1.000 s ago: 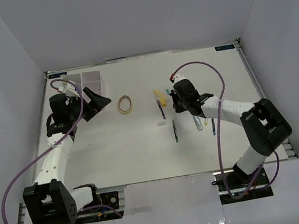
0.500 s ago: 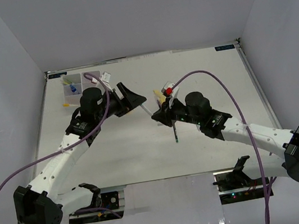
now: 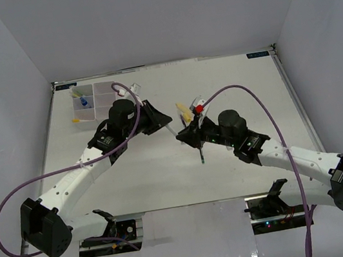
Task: Sort the stationery into containers
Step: Pick up the pen from the center of the board, then place the pen in the storage box.
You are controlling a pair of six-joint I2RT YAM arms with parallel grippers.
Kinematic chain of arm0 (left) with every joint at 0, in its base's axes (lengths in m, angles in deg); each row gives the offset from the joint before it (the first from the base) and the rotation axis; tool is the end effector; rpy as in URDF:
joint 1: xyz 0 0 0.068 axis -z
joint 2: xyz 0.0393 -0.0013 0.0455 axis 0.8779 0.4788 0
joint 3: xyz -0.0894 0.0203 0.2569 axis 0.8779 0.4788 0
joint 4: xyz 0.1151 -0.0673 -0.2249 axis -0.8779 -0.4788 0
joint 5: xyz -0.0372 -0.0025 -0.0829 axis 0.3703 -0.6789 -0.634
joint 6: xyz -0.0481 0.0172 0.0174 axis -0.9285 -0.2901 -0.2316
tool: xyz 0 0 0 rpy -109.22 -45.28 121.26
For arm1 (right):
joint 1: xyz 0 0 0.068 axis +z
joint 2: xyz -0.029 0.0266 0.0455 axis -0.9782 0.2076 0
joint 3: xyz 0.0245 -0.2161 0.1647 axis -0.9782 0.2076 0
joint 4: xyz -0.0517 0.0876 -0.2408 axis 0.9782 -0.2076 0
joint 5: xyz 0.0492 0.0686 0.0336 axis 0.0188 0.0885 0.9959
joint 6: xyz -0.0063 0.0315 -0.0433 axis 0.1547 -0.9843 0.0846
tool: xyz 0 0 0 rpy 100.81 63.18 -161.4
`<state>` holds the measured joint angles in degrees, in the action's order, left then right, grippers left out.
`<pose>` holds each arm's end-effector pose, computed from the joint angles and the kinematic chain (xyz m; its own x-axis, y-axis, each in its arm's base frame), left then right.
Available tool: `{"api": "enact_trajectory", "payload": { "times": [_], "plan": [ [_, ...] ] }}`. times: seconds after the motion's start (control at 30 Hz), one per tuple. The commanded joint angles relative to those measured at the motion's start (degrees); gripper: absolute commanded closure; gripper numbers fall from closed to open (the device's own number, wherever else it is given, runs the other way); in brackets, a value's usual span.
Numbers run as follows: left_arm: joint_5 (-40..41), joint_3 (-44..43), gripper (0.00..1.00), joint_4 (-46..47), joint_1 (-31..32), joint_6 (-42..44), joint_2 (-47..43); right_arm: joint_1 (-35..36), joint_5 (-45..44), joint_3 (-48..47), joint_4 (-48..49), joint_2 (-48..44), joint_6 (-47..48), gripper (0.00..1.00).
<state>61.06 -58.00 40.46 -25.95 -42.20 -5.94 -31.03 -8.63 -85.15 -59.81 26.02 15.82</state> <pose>0.2274 -0.1704 0.3205 -0.7635 -0.3567 -0.5384 0.2175 0.6430 -0.7343 0.1720 0.1954 0.2817 -0.1994 0.0040 -0.9799 -0.8376 0.5184 0.1725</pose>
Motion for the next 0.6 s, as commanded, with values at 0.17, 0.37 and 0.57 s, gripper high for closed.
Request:
{"api": "enact_trajectory", "payload": {
  "times": [0.17,0.37,0.57],
  "plan": [
    [4.3,-2.4,0.94,-1.4,0.4,2.9,-1.5,0.2,-1.9,0.6,3.7,-0.8,-1.1,0.66],
    [15.0,-2.7,0.98,-3.8,0.3,8.3,-2.5,0.1,-5.6,1.0,1.1,-1.8,-1.6,0.32],
    [25.4,-3.1,1.0,-4.7,-7.9,14.2,-2.8,-1.2,-12.0,3.1,-1.5,-4.8,-3.1,0.1]
  ]
}}
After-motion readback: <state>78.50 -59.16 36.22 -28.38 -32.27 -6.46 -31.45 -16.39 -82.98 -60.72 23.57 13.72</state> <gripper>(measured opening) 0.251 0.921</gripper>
